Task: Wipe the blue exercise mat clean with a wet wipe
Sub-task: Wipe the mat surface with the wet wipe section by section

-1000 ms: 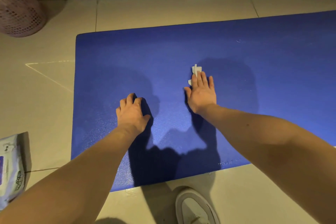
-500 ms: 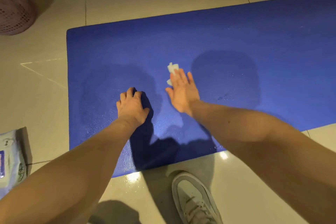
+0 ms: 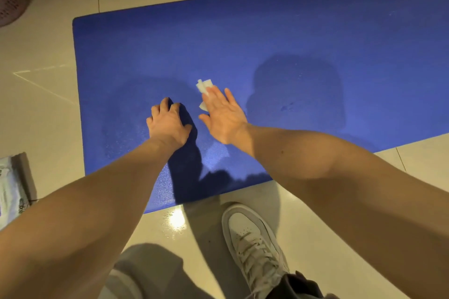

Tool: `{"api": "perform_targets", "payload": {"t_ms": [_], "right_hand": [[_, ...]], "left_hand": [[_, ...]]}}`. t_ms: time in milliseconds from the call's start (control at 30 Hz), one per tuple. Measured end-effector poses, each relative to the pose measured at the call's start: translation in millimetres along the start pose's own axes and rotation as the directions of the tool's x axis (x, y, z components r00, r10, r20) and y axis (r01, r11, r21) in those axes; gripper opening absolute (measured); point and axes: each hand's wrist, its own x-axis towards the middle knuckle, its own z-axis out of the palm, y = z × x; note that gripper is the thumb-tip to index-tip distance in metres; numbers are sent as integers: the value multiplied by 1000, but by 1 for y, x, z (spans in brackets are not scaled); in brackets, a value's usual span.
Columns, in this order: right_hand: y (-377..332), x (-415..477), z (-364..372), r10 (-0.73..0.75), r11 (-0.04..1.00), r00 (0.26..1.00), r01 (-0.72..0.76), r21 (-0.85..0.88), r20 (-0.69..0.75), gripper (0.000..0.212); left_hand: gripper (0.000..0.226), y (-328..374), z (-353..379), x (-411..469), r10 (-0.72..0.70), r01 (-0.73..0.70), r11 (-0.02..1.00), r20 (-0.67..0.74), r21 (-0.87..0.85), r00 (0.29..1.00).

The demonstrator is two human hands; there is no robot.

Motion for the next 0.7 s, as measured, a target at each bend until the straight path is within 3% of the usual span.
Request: {"api": "perform_targets", "payload": {"t_ms": [133, 233, 300, 367, 467, 533, 600, 700], "right_hand": [[50, -6, -13, 253, 963, 967, -252, -98, -9, 69], [40, -5, -12, 384, 920, 924, -382, -85, 0, 72], [15, -6, -8, 332, 942, 942, -330, 61, -41, 70], [-11, -12, 0, 186, 969, 982, -178, 170, -27, 70], [-24, -19, 10, 27, 1000, 996, -28, 7, 85, 71], [-8, -19, 7, -48, 997, 998, 51, -64, 47, 71], [18, -21, -4, -19, 994, 1000, 17, -107, -19, 71], [63, -25, -22, 227, 965, 974, -224, -135, 9, 69]], "left_hand": [[75, -3, 1, -5, 3, -3, 1000, 19, 8, 1000], [77, -3, 2, -6, 3, -4, 1000, 18, 11, 1000], [77, -2, 3, -5, -4, 3, 1000, 13, 8, 1000], [77, -1, 4, -6, -6, 6, 1000, 10, 6, 1000], [76, 0, 5, -9, -6, 6, 1000, -4, 1, 1000], [76, -1, 6, -11, -2, 2, 1000, 0, 5, 1000], [76, -2, 6, -14, 0, 0, 1000, 15, 13, 1000], [76, -5, 9, -21, 1, -1, 1000, 26, 5, 1000]]}}
